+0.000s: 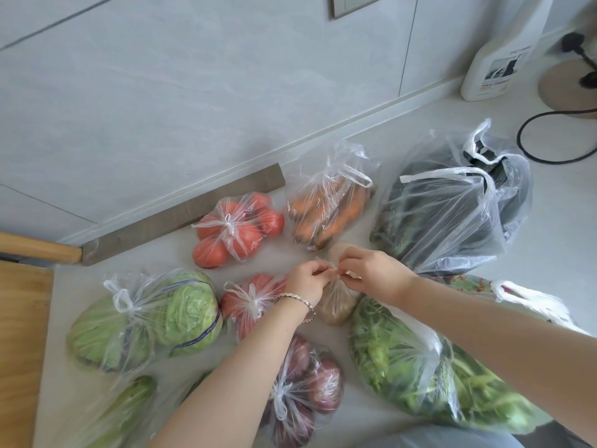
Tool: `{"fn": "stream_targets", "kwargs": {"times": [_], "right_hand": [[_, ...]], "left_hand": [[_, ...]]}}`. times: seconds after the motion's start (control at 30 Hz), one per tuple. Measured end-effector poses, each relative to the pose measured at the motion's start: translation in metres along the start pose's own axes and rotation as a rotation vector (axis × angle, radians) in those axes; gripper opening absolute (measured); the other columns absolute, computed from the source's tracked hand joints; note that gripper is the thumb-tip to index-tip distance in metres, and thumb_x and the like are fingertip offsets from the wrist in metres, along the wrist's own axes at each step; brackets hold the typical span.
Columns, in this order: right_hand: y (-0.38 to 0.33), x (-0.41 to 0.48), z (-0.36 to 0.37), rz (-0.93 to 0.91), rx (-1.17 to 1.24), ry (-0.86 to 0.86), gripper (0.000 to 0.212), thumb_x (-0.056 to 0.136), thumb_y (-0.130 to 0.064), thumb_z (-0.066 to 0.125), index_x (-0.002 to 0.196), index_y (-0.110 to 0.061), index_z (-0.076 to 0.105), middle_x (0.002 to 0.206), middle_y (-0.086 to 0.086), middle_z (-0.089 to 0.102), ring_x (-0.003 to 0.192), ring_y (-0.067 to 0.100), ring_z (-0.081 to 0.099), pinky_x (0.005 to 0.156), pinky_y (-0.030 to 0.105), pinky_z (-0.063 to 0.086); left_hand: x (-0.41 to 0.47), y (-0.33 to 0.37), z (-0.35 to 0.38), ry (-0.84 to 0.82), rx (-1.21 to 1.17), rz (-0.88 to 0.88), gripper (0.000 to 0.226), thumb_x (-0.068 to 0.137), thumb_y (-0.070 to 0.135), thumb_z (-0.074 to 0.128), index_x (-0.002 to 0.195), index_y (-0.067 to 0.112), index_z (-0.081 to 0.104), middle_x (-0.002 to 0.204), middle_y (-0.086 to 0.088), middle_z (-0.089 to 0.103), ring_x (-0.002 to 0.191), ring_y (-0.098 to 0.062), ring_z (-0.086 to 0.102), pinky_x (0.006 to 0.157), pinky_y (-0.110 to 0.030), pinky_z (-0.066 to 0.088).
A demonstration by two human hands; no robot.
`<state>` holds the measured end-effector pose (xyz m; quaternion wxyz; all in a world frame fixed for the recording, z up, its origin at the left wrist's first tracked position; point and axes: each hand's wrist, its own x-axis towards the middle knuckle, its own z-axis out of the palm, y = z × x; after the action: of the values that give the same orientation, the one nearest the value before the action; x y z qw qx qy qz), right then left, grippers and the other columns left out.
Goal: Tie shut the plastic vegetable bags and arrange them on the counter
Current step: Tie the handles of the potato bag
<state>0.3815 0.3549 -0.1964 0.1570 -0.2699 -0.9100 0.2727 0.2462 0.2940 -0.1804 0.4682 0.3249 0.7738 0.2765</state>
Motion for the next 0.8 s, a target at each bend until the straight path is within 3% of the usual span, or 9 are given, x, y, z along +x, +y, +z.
{"fn": "stream_targets", "kwargs": {"times": [0.1,0.2,0.3,0.43,0.53,0.6,0.63,0.73,0.8], "right_hand": [[0.001,0.002,-0.002,-0.101,-0.152,0.035,0.015,0.066,-0.023,0.052,0.059,-0.018,0.064,0.071,0.001,0.060,0.072,0.015,0.048,0.054,0.023,0.046],[0.000,-0.002,0.007,-0.130,-0.187,0.022,0.012,0.061,-0.025,0.049,0.056,-0.023,0.061,0.067,-0.004,0.057,0.077,0.013,0.039,0.065,0.021,0.033],[-0.001,-0.005,0.013,-0.096,-0.186,-0.007,0.014,0.061,-0.024,0.047,0.055,-0.023,0.060,0.063,-0.006,0.056,0.073,0.013,0.044,0.063,0.020,0.024],[-0.002,-0.002,0.011,-0.027,-0.162,-0.077,0.015,0.058,-0.024,0.046,0.054,-0.024,0.060,0.062,-0.008,0.057,0.070,0.013,0.049,0.061,0.019,0.030],[-0.009,0.003,0.002,0.244,-0.104,-0.299,0.010,0.069,-0.014,0.058,0.061,-0.019,0.060,0.074,-0.002,0.058,0.076,0.023,0.056,0.066,0.028,0.042],[-0.018,0.008,-0.013,0.434,-0.073,-0.474,0.023,0.082,-0.013,0.050,0.061,-0.020,0.051,0.073,-0.002,0.051,0.080,0.023,0.052,0.073,0.030,0.046],[-0.024,0.010,-0.024,0.467,-0.035,-0.491,0.022,0.085,-0.014,0.048,0.066,-0.021,0.055,0.076,-0.002,0.054,0.082,0.024,0.054,0.076,0.030,0.048],[-0.050,0.000,-0.075,0.420,0.056,-0.313,0.019,0.088,-0.017,0.049,0.094,-0.017,0.067,0.097,0.000,0.066,0.091,0.020,0.061,0.084,0.037,0.052],[-0.065,-0.018,-0.107,0.382,0.049,-0.286,0.021,0.089,-0.019,0.049,0.095,-0.014,0.068,0.096,-0.001,0.066,0.088,0.016,0.061,0.083,0.036,0.052]], "left_hand": [[-0.002,0.003,-0.001,0.012,0.104,0.042,0.013,0.086,0.008,0.058,0.094,0.006,0.068,0.062,0.006,0.057,0.058,-0.009,0.051,0.063,-0.024,0.045],[-0.002,0.001,-0.001,0.126,0.395,0.124,0.017,0.087,0.010,0.053,0.092,0.009,0.070,0.082,-0.004,0.069,0.078,-0.021,0.060,0.068,-0.023,0.040],[0.001,-0.004,-0.004,0.189,0.534,0.151,0.021,0.088,0.009,0.048,0.092,0.006,0.068,0.099,-0.011,0.069,0.091,-0.027,0.060,0.066,-0.023,0.034],[0.004,-0.003,-0.005,0.196,0.516,0.098,0.020,0.087,0.010,0.050,0.087,0.007,0.070,0.093,-0.012,0.070,0.090,-0.029,0.062,0.067,-0.025,0.039],[0.003,0.004,-0.010,0.117,0.528,0.097,0.015,0.085,0.015,0.055,0.088,0.014,0.071,0.096,-0.008,0.071,0.093,-0.027,0.062,0.076,-0.028,0.046],[-0.002,0.006,-0.015,0.099,0.552,0.192,0.020,0.085,0.009,0.053,0.098,0.013,0.067,0.106,-0.007,0.067,0.100,-0.026,0.060,0.086,-0.031,0.047],[-0.006,0.007,-0.016,0.124,0.589,0.260,0.025,0.085,0.005,0.050,0.106,0.011,0.064,0.112,-0.008,0.062,0.105,-0.026,0.057,0.093,-0.032,0.044],[-0.032,0.012,-0.011,0.258,0.597,0.457,0.036,0.085,0.004,0.051,0.120,0.010,0.055,0.123,-0.008,0.052,0.116,-0.023,0.049,0.102,-0.027,0.035],[-0.052,0.023,0.000,0.152,0.533,0.516,0.037,0.086,0.014,0.055,0.123,0.013,0.052,0.125,-0.004,0.051,0.117,-0.019,0.048,0.102,-0.023,0.033]]}}
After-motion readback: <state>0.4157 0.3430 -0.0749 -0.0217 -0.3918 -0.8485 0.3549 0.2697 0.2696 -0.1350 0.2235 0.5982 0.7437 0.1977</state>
